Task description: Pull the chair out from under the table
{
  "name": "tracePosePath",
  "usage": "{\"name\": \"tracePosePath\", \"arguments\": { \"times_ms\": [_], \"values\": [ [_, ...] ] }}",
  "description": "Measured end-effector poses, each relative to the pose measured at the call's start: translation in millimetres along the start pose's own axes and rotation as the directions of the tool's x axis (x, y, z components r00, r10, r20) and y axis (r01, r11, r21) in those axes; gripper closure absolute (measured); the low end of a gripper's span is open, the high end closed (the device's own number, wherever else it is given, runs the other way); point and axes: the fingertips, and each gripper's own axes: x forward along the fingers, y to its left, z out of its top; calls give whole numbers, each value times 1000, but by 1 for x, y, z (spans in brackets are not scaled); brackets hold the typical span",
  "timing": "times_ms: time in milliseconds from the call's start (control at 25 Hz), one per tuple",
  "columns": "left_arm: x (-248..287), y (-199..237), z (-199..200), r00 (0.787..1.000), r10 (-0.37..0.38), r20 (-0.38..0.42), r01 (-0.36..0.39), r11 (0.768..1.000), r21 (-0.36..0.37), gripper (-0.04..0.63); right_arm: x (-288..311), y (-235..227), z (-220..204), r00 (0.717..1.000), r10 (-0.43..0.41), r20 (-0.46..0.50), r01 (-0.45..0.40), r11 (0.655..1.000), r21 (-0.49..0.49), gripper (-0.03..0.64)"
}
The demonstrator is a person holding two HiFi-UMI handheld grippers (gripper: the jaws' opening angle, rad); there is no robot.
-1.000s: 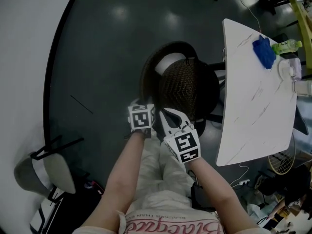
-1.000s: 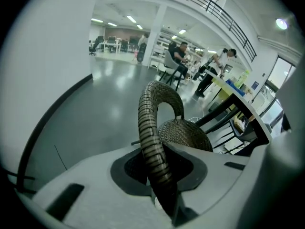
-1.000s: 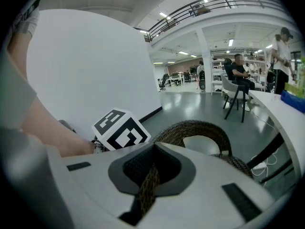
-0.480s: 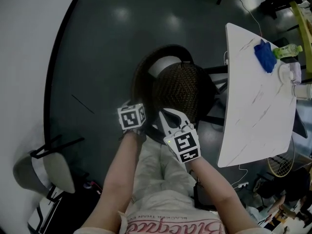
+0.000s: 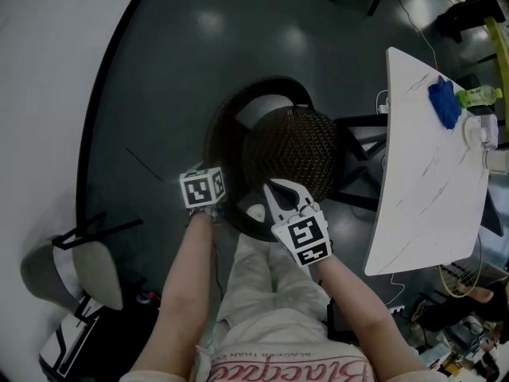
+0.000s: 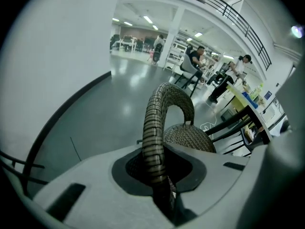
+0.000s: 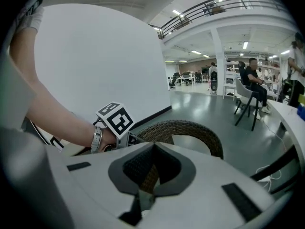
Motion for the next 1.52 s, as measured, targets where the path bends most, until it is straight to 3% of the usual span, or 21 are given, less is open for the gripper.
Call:
{"name": "tracePosePath", "arguments": {
  "times_ms": [480,600,760,920,1240,1360,1520],
  "values": [
    [-15,45,-3,1000,-1,3,1,998,57,545,9,37,4,999,46,-18,-47,998,-49,614],
    [-17,45,-3,1000,0,6,0,999,41,538,7,40,6,999,44,-16,-45,998,-53,614],
    [-25,51,-5,1000,21,8,-21,1000,12,480,1,49,9,998,56,-16,-57,997,-57,614],
    [-41,43,-11,999,-25,36,25,1000,-5,425,-10,49,13,999,44,-3,-45,996,-75,614],
    [-90,20,-13,985,-62,161,70,997,-42,350,-42,48,34,999,29,46,-24,993,-115,614],
    [-116,12,-9,974,-53,221,56,998,-9,350,-58,54,46,997,30,73,-20,990,-142,614],
    [-150,-18,-6,954,-68,291,37,993,112,350,-77,62,60,994,47,94,-33,989,-147,614]
  ]
}}
